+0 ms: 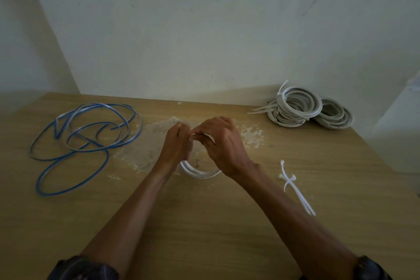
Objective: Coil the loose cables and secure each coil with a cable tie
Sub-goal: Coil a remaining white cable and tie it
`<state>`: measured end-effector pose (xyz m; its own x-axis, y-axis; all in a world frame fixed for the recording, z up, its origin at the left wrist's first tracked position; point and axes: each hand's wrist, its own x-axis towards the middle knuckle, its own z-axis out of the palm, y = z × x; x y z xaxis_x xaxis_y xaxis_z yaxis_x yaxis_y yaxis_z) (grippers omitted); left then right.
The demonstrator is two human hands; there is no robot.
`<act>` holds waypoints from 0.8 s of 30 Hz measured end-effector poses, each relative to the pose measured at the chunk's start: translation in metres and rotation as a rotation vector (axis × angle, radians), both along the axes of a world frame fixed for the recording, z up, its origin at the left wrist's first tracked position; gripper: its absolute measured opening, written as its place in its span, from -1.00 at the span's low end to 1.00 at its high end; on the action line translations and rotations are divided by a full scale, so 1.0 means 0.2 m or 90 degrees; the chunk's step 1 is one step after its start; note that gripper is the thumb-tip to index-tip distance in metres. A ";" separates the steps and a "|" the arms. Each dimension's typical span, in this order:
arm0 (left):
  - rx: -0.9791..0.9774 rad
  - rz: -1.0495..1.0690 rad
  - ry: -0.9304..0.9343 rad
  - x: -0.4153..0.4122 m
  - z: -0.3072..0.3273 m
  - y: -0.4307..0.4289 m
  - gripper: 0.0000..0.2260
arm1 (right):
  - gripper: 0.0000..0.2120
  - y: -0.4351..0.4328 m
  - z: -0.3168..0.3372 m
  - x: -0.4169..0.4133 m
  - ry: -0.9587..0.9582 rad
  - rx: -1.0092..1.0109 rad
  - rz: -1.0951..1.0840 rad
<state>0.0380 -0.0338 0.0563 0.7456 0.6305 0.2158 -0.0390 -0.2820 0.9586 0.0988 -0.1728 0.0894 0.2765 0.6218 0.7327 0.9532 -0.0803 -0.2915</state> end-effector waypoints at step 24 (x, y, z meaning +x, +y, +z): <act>0.182 -0.108 -0.063 -0.08 0.09 -0.15 -0.69 | -0.82 -0.07 0.07 0.19 0.130 0.007 -0.053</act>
